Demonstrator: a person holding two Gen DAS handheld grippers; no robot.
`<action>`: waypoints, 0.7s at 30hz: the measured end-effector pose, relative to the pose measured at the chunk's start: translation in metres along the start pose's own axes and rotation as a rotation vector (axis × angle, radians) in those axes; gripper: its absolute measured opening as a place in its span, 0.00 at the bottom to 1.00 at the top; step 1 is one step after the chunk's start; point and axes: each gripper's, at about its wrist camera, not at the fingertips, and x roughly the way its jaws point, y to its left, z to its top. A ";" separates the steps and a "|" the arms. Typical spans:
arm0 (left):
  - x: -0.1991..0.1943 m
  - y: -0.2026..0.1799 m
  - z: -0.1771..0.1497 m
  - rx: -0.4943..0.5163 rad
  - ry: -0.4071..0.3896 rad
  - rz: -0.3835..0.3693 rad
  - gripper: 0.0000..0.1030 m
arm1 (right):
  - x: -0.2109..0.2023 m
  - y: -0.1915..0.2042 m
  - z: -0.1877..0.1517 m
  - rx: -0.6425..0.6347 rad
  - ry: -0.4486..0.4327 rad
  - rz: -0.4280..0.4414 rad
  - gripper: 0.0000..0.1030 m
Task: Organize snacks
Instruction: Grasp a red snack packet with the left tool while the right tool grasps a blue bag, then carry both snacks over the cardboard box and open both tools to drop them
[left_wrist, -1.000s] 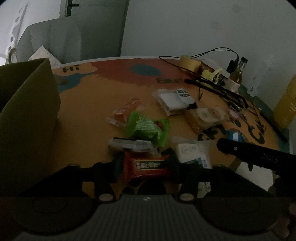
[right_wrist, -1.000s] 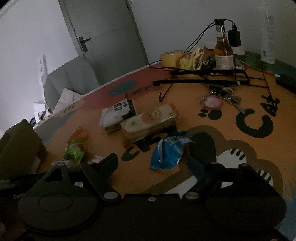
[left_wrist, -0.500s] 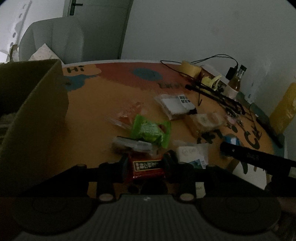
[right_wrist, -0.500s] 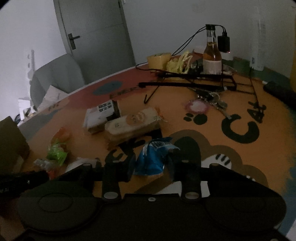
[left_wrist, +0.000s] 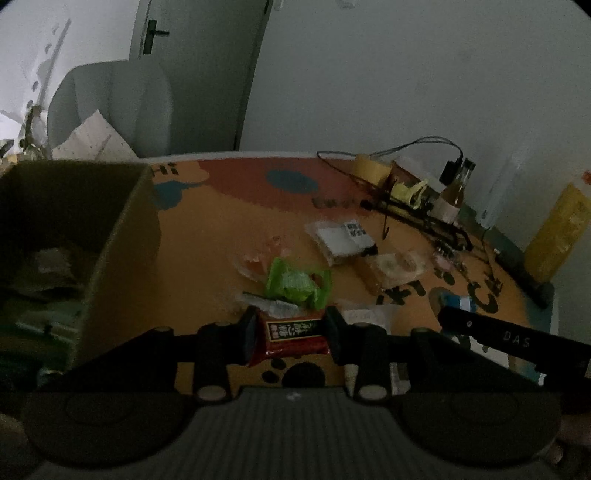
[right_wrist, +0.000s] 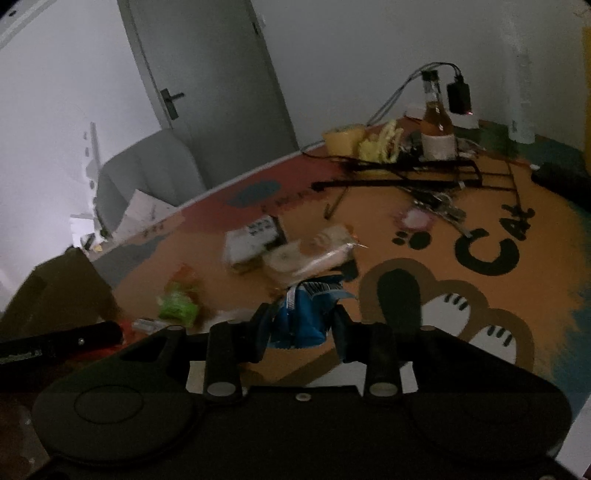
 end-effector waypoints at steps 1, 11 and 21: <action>-0.004 0.001 0.001 -0.001 -0.008 0.002 0.36 | -0.002 0.003 0.001 -0.002 -0.004 0.010 0.32; -0.031 0.010 0.007 -0.003 -0.064 0.019 0.36 | -0.017 0.026 0.006 -0.018 -0.039 0.067 0.32; -0.055 0.024 0.012 -0.011 -0.105 0.032 0.36 | -0.024 0.054 0.009 -0.042 -0.061 0.117 0.32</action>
